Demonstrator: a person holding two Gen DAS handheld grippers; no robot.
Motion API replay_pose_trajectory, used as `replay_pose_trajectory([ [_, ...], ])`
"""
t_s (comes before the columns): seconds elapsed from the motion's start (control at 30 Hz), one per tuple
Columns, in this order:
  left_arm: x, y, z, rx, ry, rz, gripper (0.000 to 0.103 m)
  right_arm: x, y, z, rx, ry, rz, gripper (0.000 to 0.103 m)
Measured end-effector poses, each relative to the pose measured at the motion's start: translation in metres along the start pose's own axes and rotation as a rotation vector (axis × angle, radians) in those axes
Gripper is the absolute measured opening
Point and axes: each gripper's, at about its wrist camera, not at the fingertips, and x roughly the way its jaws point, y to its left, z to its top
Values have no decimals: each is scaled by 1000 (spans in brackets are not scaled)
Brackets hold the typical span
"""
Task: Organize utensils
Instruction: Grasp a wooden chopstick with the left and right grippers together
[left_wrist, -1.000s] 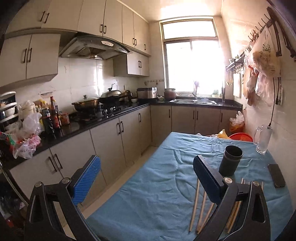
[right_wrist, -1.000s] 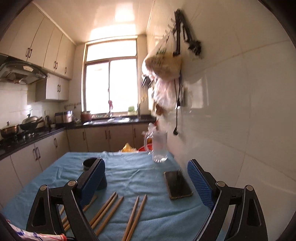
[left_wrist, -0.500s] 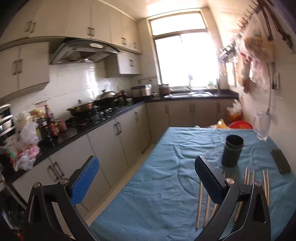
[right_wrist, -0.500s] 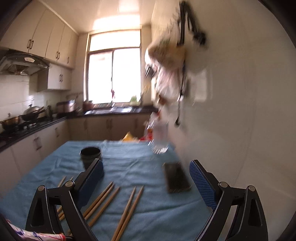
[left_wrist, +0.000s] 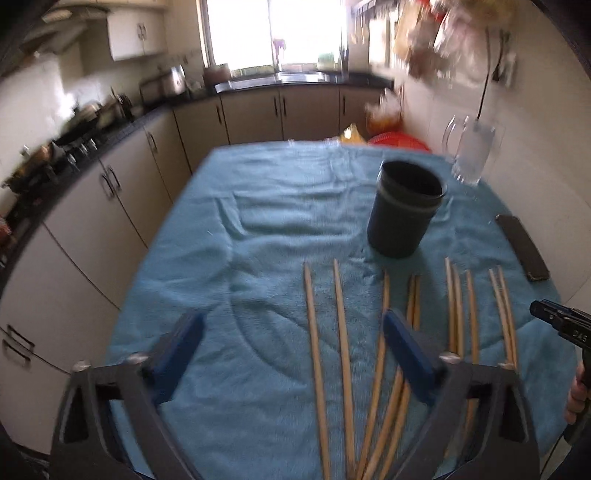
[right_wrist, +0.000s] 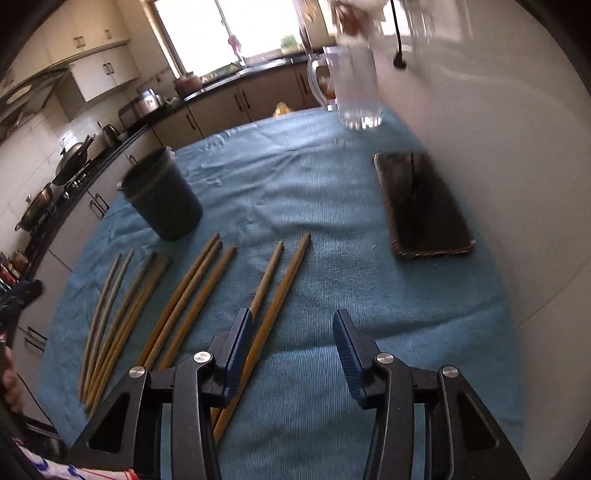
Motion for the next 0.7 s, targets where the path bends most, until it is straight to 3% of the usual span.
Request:
replay_pose_trajectory([
  [0.13,51,4,11,-33,109,-48,62,19,-4,14,3,31,-20,43],
  [0.33,102,9,25,-76,202,-98,54,45,-3,28,24,87,-7,42],
  [0.43,121,11,24,-73,244,-92,41,52,3,33,0,82,-33,42],
  [0.53,123,9,25,-32,234,-64,32,57,6,38,-16,91,-44,36],
  [0.57,124,7,24,-21,237,-61,24,58,6,39,-23,96,-52,32],
  [0.7,125,9,25,-2,238,-61,22,62,6,42,-47,116,-74,27],
])
